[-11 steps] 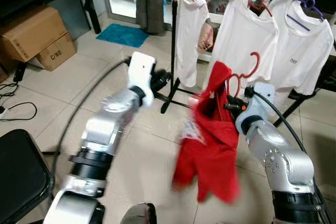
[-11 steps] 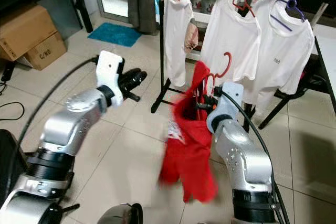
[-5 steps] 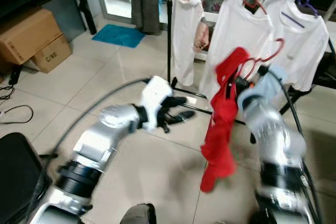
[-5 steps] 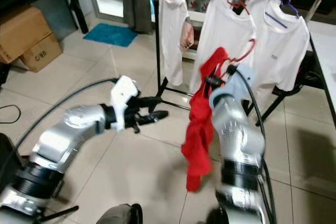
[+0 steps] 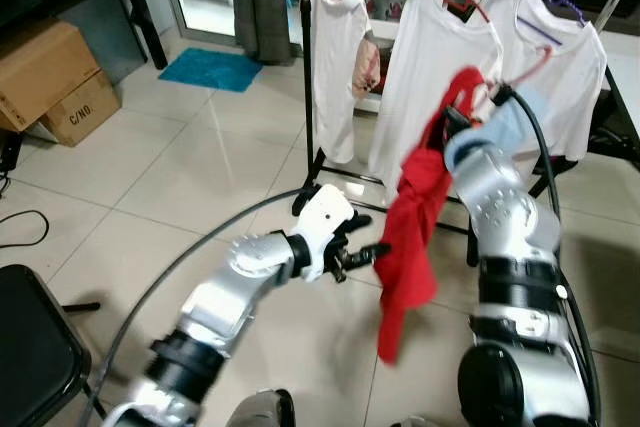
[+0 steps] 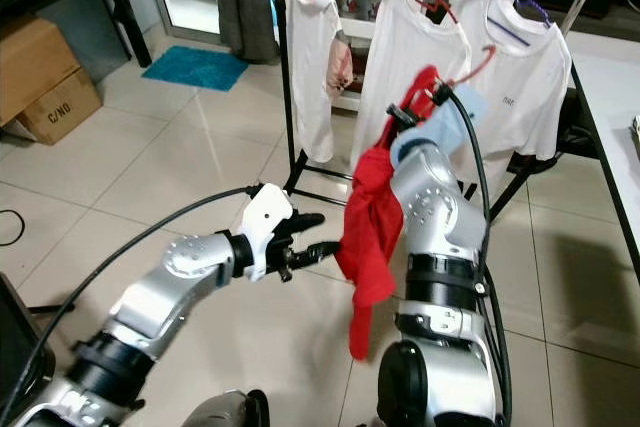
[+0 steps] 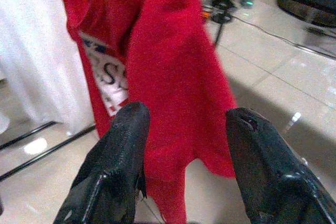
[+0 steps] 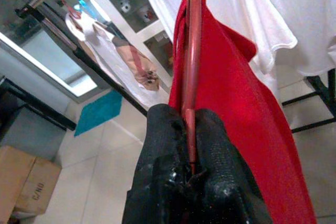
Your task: Hang hanger
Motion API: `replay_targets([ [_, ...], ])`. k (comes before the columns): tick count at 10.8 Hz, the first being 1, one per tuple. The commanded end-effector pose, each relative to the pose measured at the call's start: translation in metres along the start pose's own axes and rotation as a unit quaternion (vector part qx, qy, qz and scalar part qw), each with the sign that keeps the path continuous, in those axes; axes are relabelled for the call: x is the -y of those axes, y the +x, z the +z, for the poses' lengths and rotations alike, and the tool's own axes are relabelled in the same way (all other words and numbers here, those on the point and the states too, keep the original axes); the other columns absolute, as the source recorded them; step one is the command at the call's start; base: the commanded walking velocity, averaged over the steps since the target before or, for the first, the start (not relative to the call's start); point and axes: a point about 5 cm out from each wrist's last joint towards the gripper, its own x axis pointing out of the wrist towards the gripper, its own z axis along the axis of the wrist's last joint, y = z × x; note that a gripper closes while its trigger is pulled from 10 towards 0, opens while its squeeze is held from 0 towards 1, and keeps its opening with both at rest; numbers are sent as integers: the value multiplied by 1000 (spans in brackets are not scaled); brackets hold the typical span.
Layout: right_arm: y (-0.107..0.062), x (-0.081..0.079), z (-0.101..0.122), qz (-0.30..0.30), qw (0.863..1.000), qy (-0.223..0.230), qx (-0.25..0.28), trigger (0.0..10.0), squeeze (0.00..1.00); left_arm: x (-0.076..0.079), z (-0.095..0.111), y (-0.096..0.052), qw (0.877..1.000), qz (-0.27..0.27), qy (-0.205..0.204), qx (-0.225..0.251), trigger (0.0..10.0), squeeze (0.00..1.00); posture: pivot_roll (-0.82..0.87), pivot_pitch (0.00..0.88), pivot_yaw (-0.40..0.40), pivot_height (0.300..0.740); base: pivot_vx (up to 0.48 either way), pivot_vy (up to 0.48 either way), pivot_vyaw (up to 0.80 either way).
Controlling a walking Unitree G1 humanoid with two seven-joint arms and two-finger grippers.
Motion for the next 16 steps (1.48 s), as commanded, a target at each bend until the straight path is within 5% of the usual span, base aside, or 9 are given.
replay_targets([
  [1, 0, -7, 7, 9, 1000, 7, 15, 10000, 0, -4, -1, -1, 1000, 18, 3, 9, 4627, 0, 50, 47, 14, 740, 0, 0, 0],
  [2, 0, -8, 7, 11, 1000, 9, 14, 10000, 0, -4, -1, 2, 999, 24, -2, 22, 0, 0, 49, 46, 15, 740, 0, 0, 0],
  [12, -1, -8, 8, 15, 999, 24, 15, 10000, 0, -5, -5, 12, 997, 20, 13, 75, 0, 0, 41, 50, 25, 740, 0, 0, 0],
  [14, 3, -4, 9, 9, 1000, 25, 15, 10000, 0, 3, -7, 6, 997, -29, 21, 76, 0, 0, 40, 58, 22, 740, 0, 0, 0],
  [16, 10, -3, 20, 6, 999, 30, 25, 10000, 0, 2, -12, -15, 996, -49, 49, 61, 0, 0, 41, 68, 13, 740, 0, 0, 0],
])
